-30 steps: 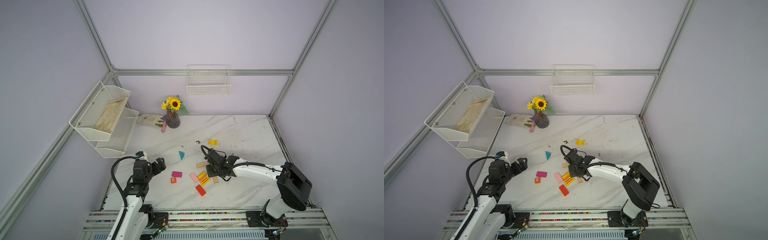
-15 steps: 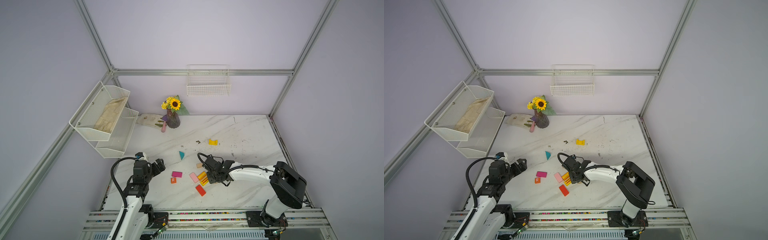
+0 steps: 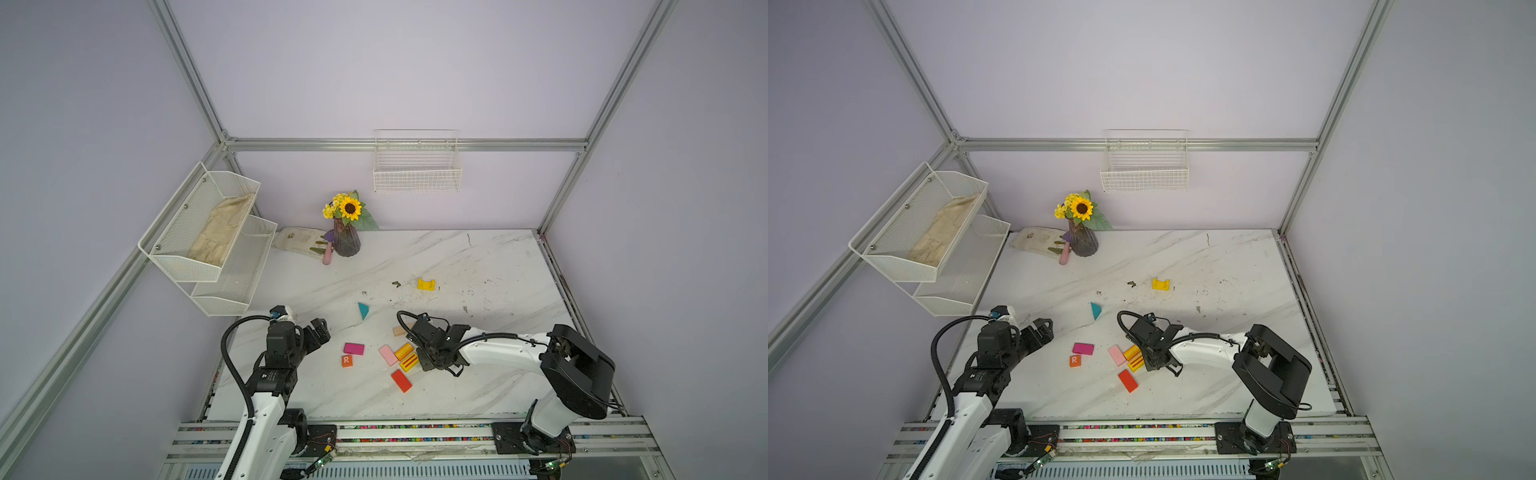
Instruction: Build the wood block tower
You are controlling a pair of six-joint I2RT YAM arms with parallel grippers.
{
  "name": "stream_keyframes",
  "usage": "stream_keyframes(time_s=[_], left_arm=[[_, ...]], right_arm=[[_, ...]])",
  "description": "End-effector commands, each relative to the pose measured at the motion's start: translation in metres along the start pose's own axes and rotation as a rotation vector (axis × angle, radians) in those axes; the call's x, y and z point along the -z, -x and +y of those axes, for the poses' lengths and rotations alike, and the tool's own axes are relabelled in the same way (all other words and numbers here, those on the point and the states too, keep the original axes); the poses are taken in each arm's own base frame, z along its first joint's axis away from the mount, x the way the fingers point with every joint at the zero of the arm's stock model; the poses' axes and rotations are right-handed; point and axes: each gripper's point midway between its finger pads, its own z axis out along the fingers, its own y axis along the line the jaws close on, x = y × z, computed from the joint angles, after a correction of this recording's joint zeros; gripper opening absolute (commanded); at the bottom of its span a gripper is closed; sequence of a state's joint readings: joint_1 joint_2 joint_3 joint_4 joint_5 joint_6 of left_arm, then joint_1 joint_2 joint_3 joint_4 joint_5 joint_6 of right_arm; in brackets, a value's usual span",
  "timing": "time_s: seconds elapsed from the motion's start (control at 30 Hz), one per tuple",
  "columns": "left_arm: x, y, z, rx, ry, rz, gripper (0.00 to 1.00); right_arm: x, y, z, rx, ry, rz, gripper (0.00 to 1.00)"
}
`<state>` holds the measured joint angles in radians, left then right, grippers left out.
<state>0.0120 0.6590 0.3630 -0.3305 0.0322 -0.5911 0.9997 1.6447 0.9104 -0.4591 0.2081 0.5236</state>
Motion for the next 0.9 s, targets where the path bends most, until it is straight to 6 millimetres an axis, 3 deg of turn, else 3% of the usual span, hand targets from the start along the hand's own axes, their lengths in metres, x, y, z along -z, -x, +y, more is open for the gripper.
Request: stream_keyframes(time_s=[0.0,0.2,0.33,0.4,0.5,0.73,0.8,0.87], left_arm=[[0.005,0.014,-0.008,0.010,-0.020,-0.042,1.00],[0.006,0.014,-0.007,0.013,-0.017,-0.050,1.00],[0.006,0.014,-0.010,0.009,-0.034,-0.042,1.00],[0.007,0.014,-0.011,0.008,-0.039,-0.047,1.00],[0.008,0.015,-0.011,0.008,-0.040,-0.056,1.00],[0.009,0.015,-0.013,0.005,-0.055,-0.059,1.00],[0.009,0.015,-0.012,0.007,-0.052,-0.061,1.00],[0.008,0.014,-0.013,0.006,-0.056,-0.055,1.00]], right_arm=[[0.007,0.010,-0.002,-0.025,-0.017,-0.039,0.22],[0.028,0.043,-0.020,-0.089,-0.090,-0.179,0.11],[0.016,0.064,-0.051,-0.223,-0.124,-0.193,0.00],[0.008,0.076,-0.048,-0.264,-0.056,-0.189,0.00],[0.000,0.090,-0.028,-0.234,0.023,-0.187,0.05],[-0.035,0.089,-0.019,-0.173,-0.031,-0.083,0.05],[-0.037,0.089,-0.019,-0.165,-0.039,-0.073,0.09],[-0.037,0.089,-0.022,-0.163,-0.058,-0.078,0.21]])
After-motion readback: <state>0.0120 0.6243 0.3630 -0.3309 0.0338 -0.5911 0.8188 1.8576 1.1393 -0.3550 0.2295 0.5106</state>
